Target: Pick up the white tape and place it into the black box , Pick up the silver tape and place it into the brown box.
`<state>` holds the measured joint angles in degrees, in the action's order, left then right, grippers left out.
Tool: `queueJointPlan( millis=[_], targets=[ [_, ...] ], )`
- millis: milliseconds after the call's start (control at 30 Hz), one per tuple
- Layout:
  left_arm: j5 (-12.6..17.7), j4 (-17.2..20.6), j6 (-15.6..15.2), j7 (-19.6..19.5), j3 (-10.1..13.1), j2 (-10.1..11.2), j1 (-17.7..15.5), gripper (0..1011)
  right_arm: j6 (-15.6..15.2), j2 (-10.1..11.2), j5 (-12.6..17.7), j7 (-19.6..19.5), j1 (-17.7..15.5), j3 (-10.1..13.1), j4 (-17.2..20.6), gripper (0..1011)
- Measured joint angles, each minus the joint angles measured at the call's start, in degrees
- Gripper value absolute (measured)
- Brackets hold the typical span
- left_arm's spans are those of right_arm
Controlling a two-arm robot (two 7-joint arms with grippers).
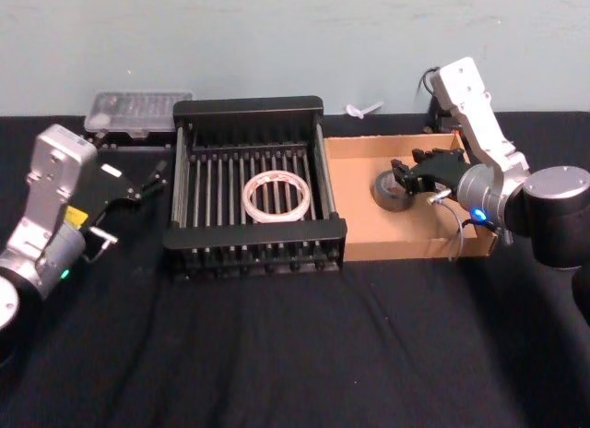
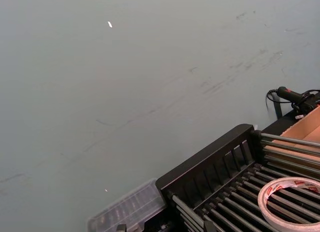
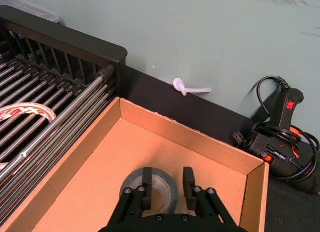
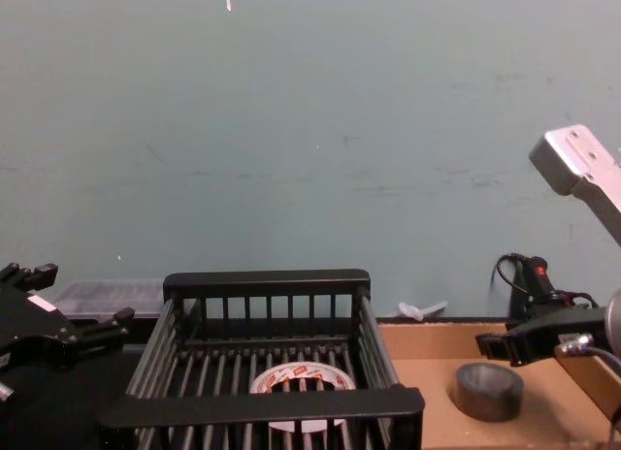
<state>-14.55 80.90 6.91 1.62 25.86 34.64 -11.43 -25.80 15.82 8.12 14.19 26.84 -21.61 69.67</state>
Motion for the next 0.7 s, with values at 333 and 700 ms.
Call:
queueJointPlan(
  millis=[333, 700],
  targets=[
    [0.0, 0.0, 0.0, 0.0, 0.0, 0.0, 0.0, 1001, 0.0, 0.06, 0.06, -0.01, -0.03, 0.01, 0.08, 664],
    [0.0, 0.0, 0.0, 0.0, 0.0, 0.0, 0.0, 1001, -0.01, 0.08, 0.13, -0.01, -0.03, 0.01, 0.14, 982]
  ],
)
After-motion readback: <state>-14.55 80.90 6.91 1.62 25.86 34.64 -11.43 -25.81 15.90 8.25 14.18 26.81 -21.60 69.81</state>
